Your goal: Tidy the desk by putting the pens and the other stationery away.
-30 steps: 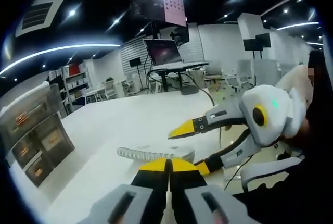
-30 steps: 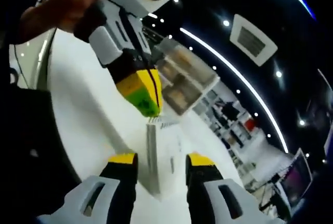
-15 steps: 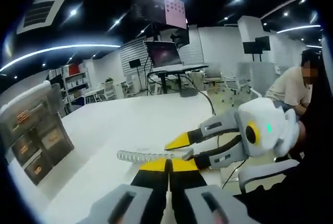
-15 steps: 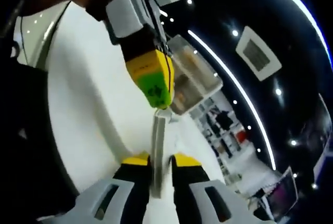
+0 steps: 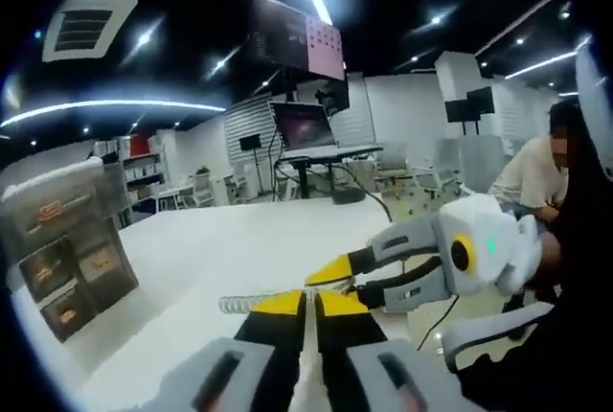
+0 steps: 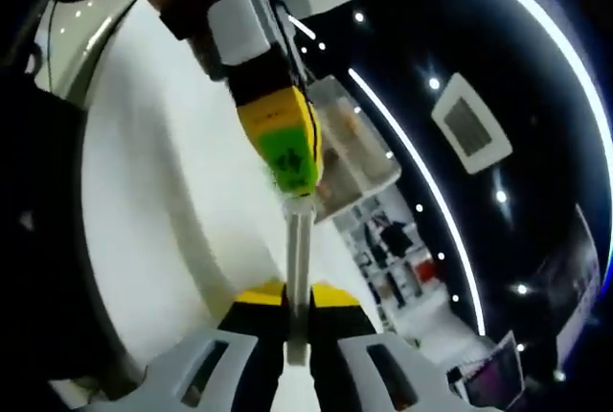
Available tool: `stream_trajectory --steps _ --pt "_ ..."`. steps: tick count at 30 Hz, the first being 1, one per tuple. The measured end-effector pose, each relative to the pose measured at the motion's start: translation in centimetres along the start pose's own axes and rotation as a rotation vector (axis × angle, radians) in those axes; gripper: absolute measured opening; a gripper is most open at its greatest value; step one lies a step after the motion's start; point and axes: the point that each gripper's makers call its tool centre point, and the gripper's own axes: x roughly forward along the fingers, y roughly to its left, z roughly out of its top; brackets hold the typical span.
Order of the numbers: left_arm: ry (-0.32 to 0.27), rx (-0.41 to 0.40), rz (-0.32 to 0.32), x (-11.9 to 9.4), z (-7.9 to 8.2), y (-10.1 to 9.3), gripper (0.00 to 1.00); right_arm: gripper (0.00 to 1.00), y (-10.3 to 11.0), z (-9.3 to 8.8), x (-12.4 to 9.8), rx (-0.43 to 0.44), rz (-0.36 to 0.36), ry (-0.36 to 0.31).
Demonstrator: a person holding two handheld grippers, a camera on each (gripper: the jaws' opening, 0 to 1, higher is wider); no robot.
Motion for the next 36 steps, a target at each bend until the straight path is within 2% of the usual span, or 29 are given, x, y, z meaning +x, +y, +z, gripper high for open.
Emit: stream_trajectory --steps 2,5,9,14,17,20,24,31,35,36 --pt "0.008 0.035 0.030 -0.2 -0.2 0.6 0.23 0.05 -0.1 0.1 0.1 0.004 0.000 -0.003" --pt "0.001 0.037 0.038 -0.8 -0.3 1.0 0.23 0.05 -0.3 0.8 0.2 -0.005 0.002 -0.006" --pt "-0.026 -0.001 0.060 -1.9 -0.2 1.8 0.32 0.05 -0.8 1.4 0.4 -0.002 -0.006 -0.016" --pt "-0.016 -0.008 0.116 -4.0 -0.9 3.2 0.38 0.05 -1.5 2.0 0.6 -0.005 -0.014 -0.028" --pt "-0.011 0.003 0.154 -5.3 -1.3 4.1 0.39 0.05 -2.0 2.4 0.8 -0.007 -0.021 -0.033" --pt "0.022 0.016 0.201 -6.6 -2.2 5.2 0.42 0.05 -2.6 2.7 0.8 -0.021 -0.031 -0.037" --pt "0.004 -0.032 0.243 -8.7 -2.6 6.3 0.45 0.05 -3.5 3.0 0.8 -0.040 -0.049 -0.056" --pt "0.030 -0.054 0.366 -12.5 -4.1 8.2 0.50 0.05 -5.6 4.0 0.8 -0.069 -0.080 -0.082" --pt "0.042 -0.073 0.398 -14.5 -5.1 8.5 0.50 0.05 -6.6 4.5 0.8 -0.092 -0.102 -0.103" --pt "0.041 -0.086 0.411 -15.2 -5.5 8.7 0.50 0.05 -7.4 5.5 0.7 -0.097 -0.106 -0.109"
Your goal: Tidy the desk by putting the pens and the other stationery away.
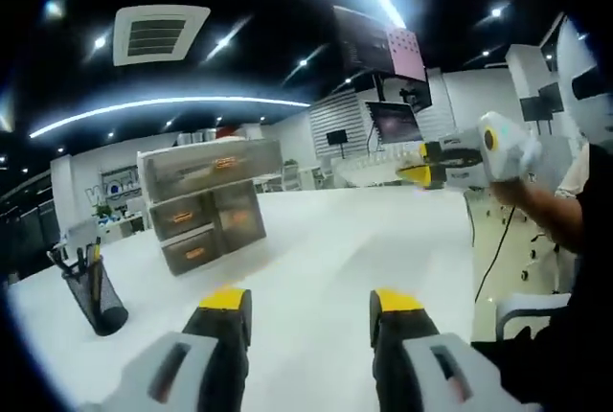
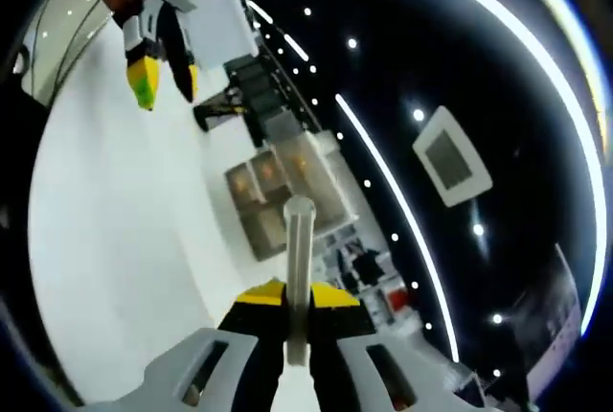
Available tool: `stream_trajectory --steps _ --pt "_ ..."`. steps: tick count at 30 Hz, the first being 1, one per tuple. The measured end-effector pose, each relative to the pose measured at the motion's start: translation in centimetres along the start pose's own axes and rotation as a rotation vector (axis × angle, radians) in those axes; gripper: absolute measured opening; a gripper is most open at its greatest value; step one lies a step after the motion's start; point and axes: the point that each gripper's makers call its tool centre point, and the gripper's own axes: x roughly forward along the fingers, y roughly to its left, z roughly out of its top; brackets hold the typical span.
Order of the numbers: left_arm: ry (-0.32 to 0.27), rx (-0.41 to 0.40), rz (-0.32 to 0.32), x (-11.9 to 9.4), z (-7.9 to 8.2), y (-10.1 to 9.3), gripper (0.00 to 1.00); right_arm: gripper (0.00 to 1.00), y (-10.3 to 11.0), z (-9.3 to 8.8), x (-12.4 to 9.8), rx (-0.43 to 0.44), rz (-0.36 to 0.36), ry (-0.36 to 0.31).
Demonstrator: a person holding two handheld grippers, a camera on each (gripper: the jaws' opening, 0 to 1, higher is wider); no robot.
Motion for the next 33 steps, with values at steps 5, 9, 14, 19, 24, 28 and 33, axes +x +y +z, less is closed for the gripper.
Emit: stream_trajectory --steps 5,9,14,19,24,28,33 --pt "0.004 -0.056 0.071 -2.5 -1.2 2.0 0.53 0.06 -2.1 1.7 0.5 -0.039 -0.012 -0.027" --pt "0.006 -0.085 0.125 -4.3 -1.8 3.3 0.55 0.06 -3.0 3.1 1.1 -0.068 -0.011 -0.057" --pt "-0.002 -0.120 0.154 -5.8 -2.2 4.1 0.58 0.06 -4.3 4.2 1.8 -0.082 -0.012 -0.096" --pt "-0.031 -0.156 0.158 -7.1 -2.0 4.3 0.60 0.06 -5.7 5.8 2.7 -0.108 -0.007 -0.133" --pt "-0.034 -0.179 0.180 -8.3 -2.2 4.9 0.61 0.06 -6.9 7.3 3.6 -0.126 0.000 -0.159" --pt "-0.029 -0.198 0.196 -9.2 -2.5 5.2 0.62 0.06 -7.8 8.5 4.6 -0.138 0.021 -0.184" --pt "-0.038 -0.209 0.212 -10.3 -2.6 5.4 0.63 0.06 -8.7 9.5 6.2 -0.152 0.054 -0.196"
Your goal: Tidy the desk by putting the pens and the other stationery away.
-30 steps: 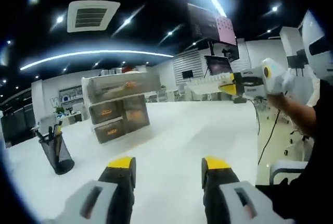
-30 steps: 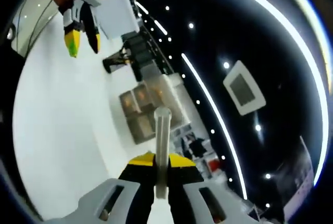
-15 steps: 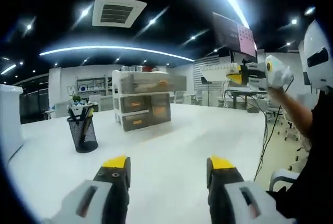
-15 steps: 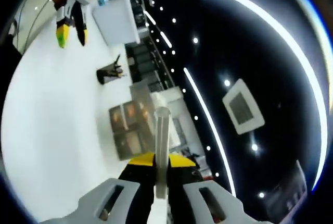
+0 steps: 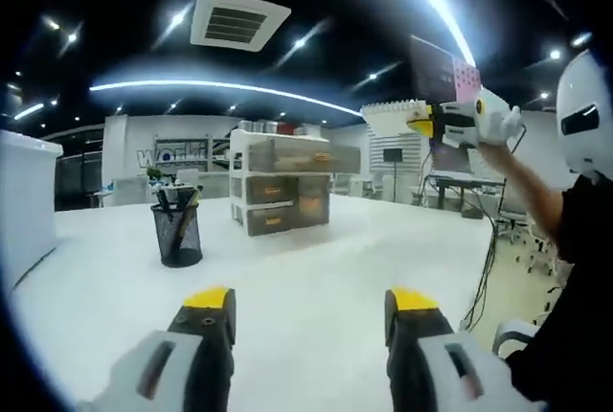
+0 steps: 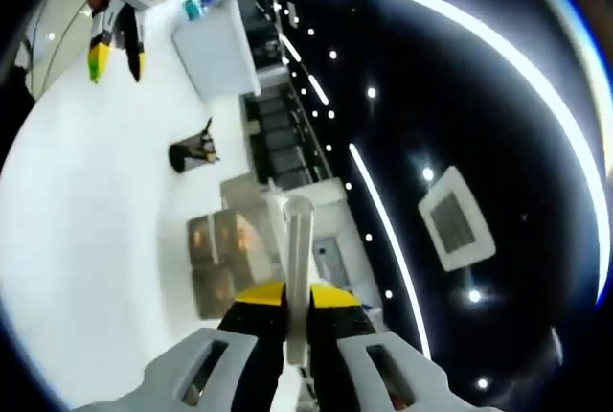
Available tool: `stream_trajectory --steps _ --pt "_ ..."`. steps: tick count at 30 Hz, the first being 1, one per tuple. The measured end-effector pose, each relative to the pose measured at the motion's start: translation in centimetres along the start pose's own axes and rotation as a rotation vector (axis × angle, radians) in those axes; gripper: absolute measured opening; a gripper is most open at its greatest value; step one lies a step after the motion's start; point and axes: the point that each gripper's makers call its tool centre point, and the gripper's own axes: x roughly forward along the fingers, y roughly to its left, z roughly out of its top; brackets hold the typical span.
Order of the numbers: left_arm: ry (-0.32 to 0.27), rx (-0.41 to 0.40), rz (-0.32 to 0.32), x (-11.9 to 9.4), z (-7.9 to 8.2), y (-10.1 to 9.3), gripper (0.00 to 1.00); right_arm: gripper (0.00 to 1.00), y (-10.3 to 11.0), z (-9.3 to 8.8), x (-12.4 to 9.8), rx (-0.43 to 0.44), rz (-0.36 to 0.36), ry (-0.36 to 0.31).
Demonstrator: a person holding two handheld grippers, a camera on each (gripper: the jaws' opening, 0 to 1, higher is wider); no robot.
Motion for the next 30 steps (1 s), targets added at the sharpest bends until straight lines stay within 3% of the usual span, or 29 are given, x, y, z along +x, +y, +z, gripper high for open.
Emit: stream_trajectory --steps 10,16,30 --pt "0.017 -0.007 0.011 -1.1 -0.7 0.2 0.64 0.06 -0.8 0.1 3.9 0.007 0.102 -0.026" --pt "0.011 -0.009 0.029 -1.7 -0.5 0.6 0.64 0.06 -1.0 -1.2 6.9 0.036 0.193 0.006" --pt "0.031 -0.001 0.058 -2.9 -1.0 1.3 0.63 0.06 -0.1 -3.3 13.3 -0.007 0.324 0.088"
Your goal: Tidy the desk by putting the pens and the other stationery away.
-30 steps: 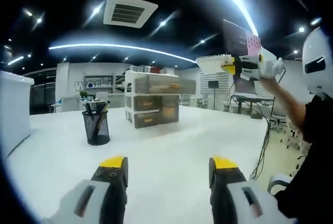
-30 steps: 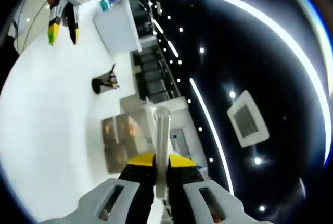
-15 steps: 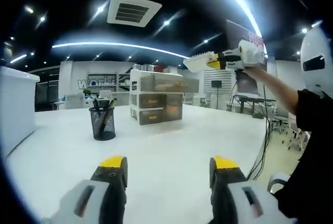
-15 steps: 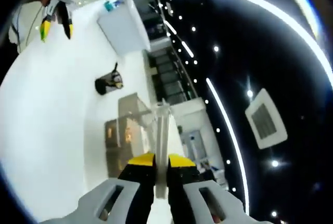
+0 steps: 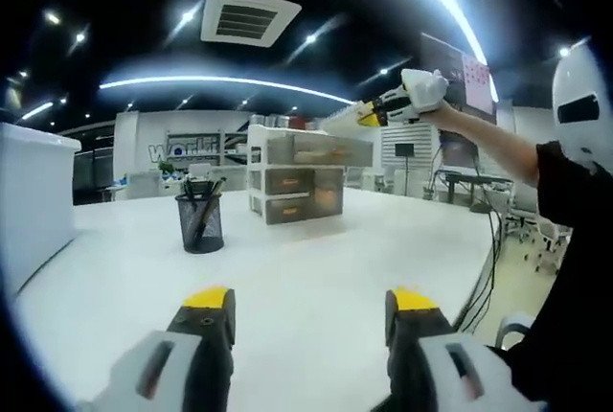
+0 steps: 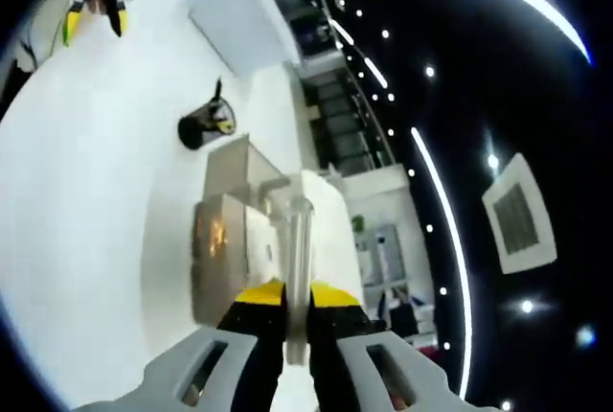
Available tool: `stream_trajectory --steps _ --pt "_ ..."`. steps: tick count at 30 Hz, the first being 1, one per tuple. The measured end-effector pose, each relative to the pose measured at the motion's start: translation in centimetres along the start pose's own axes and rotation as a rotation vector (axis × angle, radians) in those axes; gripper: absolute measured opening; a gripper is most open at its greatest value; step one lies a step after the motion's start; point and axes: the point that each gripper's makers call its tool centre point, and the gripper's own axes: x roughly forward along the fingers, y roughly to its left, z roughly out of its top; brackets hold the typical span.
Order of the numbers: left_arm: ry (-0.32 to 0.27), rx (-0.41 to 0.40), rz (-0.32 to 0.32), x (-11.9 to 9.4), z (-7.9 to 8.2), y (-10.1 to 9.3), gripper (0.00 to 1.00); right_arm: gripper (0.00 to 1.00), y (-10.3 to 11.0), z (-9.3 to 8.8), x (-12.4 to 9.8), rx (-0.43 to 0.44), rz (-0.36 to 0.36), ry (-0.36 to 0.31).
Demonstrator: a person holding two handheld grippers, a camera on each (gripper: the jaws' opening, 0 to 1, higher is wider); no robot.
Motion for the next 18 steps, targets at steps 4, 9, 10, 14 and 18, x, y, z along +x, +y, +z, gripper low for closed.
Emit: stream_trajectory --steps 4,9,10,14,18 --pt "-0.002 -0.004 0.002 -0.2 -0.1 0.1 0.63 0.06 0.2 0.2 1.4 0.004 0.044 0.016" --pt "0.005 -0.005 0.002 -0.4 -0.4 0.1 0.63 0.06 0.6 -0.1 3.8 -0.025 0.099 0.046" --pt "0.005 -0.005 0.003 -0.4 -0.4 0.2 0.63 0.06 0.7 0.0 4.1 -0.028 0.105 0.050" --pt "0.005 -0.008 0.011 -0.8 -0.6 0.5 0.63 0.06 0.5 -0.2 5.4 -0.037 0.128 0.072" --pt "0.008 -0.008 0.017 -1.1 -0.7 0.8 0.63 0.06 0.4 -0.1 6.1 -0.041 0.140 0.085"
